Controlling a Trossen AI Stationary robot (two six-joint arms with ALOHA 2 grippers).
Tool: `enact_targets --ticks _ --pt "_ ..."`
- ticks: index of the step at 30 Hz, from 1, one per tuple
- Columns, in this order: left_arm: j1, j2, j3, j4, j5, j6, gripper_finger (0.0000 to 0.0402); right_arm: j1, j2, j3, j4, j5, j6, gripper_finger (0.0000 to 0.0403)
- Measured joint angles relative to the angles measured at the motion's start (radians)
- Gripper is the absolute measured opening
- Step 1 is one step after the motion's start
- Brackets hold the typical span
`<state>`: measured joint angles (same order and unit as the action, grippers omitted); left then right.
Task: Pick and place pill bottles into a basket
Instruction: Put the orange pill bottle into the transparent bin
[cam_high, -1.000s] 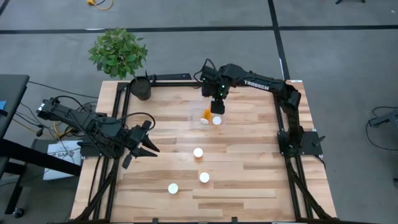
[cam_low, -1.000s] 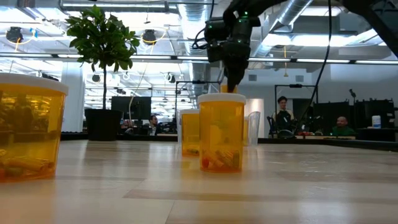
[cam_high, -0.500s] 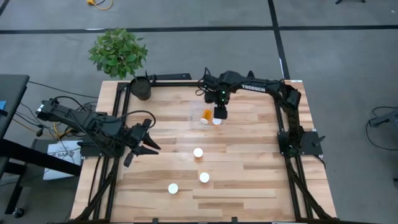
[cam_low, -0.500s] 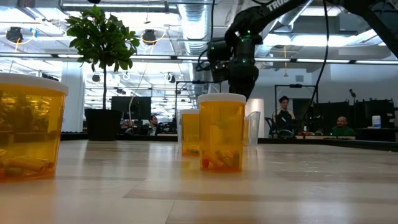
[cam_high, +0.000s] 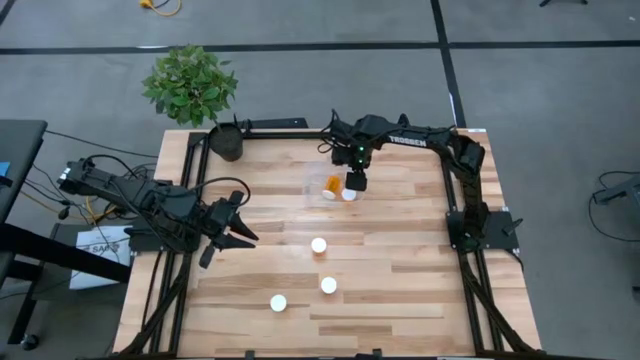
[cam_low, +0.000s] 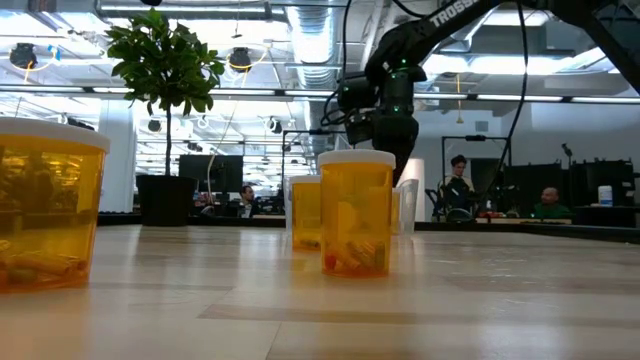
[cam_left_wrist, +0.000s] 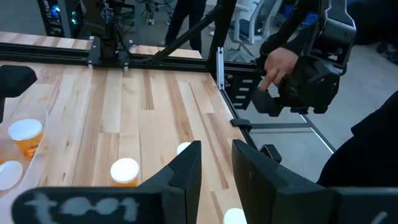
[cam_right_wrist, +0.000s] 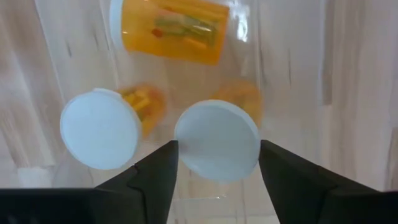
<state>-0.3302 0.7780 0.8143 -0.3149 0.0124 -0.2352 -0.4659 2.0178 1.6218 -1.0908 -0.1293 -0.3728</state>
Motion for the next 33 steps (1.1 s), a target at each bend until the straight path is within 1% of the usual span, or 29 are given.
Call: enact_targets --ticks 4,15,20,27,30,33 --pt "0.0 0.0 0.0 0.0 0.001 0.001 0.0077 0.003 -0.001 0.0 -0.008 0.0 0.007 0.0213" --pt "0.0 0.0 0.0 0.0 0.006 0.011 0.0077 0.017 -0.002 0.0 -0.016 0.002 0.026 0.0243" --pt "0.0 0.0 0.0 0.0 0.006 0.012 0.0077 0.017 -0.012 0.007 -0.025 0.017 0.026 0.025" --pt "0.0 0.0 0.0 0.0 0.007 0.016 0.0077 0.012 -0.012 0.115 -0.072 0.027 0.025 0.025" --pt "0.0 0.0 0.0 0.0 0.011 0.012 0.0077 0.012 -0.012 0.175 -0.11 0.026 0.029 0.025" --pt "0.0 0.0 0.0 -0.001 0.017 -0.018 0.0077 0.014 -0.013 0.232 -0.185 0.013 0.039 0.025"
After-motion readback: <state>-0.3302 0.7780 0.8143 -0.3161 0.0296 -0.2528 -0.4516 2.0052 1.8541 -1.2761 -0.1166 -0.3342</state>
